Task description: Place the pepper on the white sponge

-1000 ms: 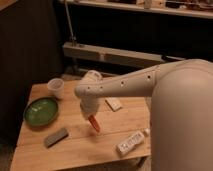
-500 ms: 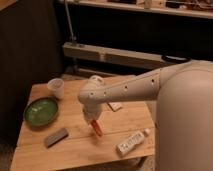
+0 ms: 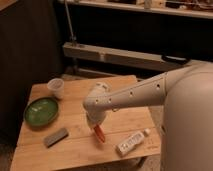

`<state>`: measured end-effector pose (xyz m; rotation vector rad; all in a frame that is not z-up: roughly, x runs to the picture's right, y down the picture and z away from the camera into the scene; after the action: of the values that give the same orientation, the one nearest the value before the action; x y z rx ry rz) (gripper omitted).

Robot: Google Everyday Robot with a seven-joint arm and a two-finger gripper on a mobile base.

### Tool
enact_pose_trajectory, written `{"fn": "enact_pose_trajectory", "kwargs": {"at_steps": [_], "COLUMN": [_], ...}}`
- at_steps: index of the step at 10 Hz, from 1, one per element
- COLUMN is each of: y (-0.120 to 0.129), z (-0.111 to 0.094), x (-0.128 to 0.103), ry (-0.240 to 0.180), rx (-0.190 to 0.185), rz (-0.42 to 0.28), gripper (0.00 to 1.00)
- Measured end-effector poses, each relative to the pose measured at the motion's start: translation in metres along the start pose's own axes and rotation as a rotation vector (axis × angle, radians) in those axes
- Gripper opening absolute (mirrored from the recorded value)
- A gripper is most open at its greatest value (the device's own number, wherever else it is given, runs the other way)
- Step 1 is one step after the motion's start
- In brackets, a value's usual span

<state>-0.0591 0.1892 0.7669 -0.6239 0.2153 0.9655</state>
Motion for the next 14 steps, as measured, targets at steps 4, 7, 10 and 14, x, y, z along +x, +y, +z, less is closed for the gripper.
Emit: {"fn": "enact_pose_trajectory", "kwargs": {"at_steps": [4, 7, 10, 14], "y": [-0.022, -0.073, -0.109, -0.145], "z": [-0.010, -0.024, -0.030, -0.036], "x": [-0.017, -0.050, -0.077, -0.103], "ry": [0.006, 0.019, 0.038, 0.040], "rx": [0.025, 0.046, 0.055, 0.046], "rz": [0.017, 0.015, 0.015, 0.036], "gripper": [0.01, 0.01, 0.01, 0.01]}}
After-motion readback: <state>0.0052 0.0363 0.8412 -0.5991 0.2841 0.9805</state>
